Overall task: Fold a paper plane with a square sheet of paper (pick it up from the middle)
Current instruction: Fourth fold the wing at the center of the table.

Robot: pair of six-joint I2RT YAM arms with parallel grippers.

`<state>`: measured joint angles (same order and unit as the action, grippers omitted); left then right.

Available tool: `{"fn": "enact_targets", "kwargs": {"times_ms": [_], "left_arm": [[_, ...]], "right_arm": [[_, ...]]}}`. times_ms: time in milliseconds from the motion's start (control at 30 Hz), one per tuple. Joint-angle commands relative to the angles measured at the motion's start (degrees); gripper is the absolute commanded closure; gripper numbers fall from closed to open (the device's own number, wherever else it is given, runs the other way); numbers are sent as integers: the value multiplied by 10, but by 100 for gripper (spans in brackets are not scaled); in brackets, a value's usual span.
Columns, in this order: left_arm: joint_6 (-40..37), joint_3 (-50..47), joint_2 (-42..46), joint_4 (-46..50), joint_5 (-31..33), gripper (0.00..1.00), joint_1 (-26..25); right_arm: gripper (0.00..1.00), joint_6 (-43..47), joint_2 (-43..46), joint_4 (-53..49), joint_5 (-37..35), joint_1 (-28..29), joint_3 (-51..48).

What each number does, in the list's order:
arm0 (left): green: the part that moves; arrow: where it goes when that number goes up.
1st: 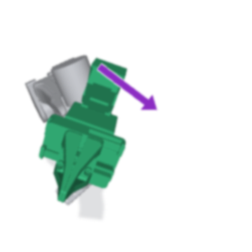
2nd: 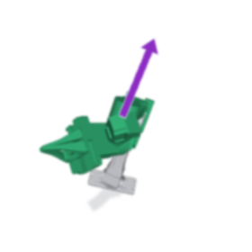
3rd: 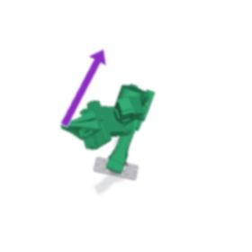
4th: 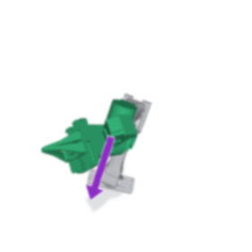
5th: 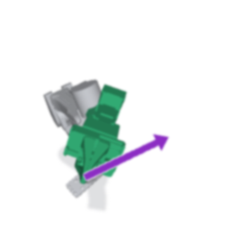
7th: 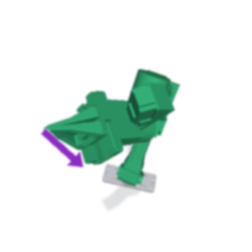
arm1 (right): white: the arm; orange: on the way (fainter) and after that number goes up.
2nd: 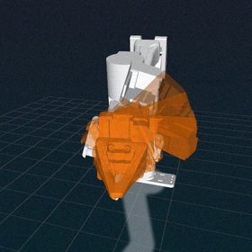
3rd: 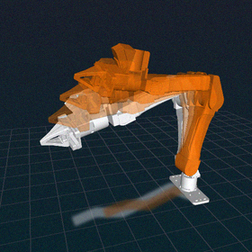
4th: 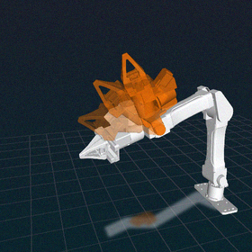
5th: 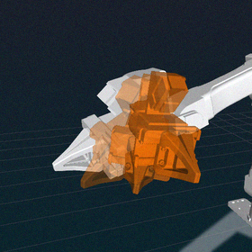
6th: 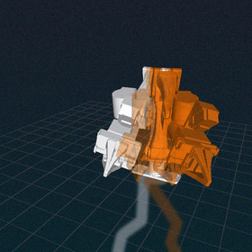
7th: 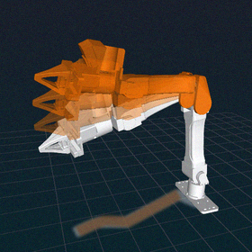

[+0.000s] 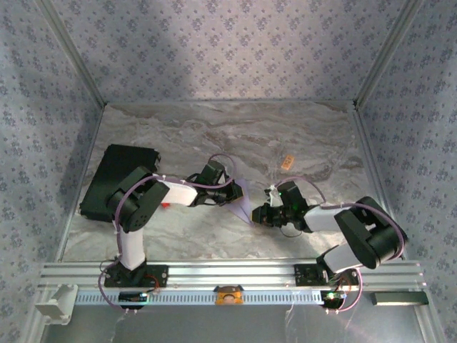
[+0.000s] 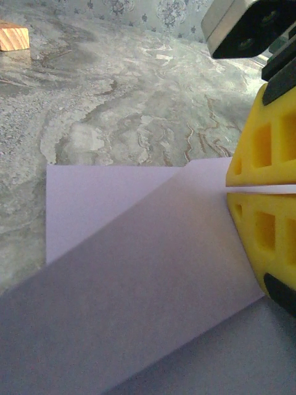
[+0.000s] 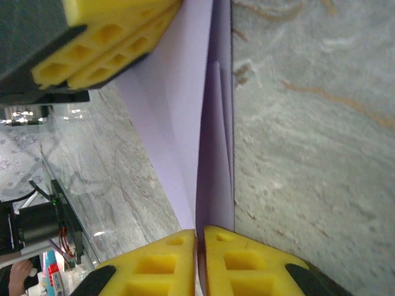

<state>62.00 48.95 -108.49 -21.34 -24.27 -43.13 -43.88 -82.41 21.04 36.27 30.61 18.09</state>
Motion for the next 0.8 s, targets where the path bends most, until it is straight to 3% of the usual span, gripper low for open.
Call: {"fn": "enact_targets", "kwargs": {"times_ms": [0,267,367,500,767], "left_arm": [[-8,-3,-23,20,5,89,1],[-7,-5,-23,16,4,89,0],[-8,-5,-23,17,3,89,1],[-7,-5,-24,15,2,89,1],[-6,-6,-25,14,2,89,0]], "right_arm": [[86,10,9,-109,-23,10,-14],[93,4,7,-113,-35,17,-22],[85,3,19,-127,-41,19,-22],[84,4,44,-153,-54,23,-23],[92,7,39,-155,-54,27,-23]]}}
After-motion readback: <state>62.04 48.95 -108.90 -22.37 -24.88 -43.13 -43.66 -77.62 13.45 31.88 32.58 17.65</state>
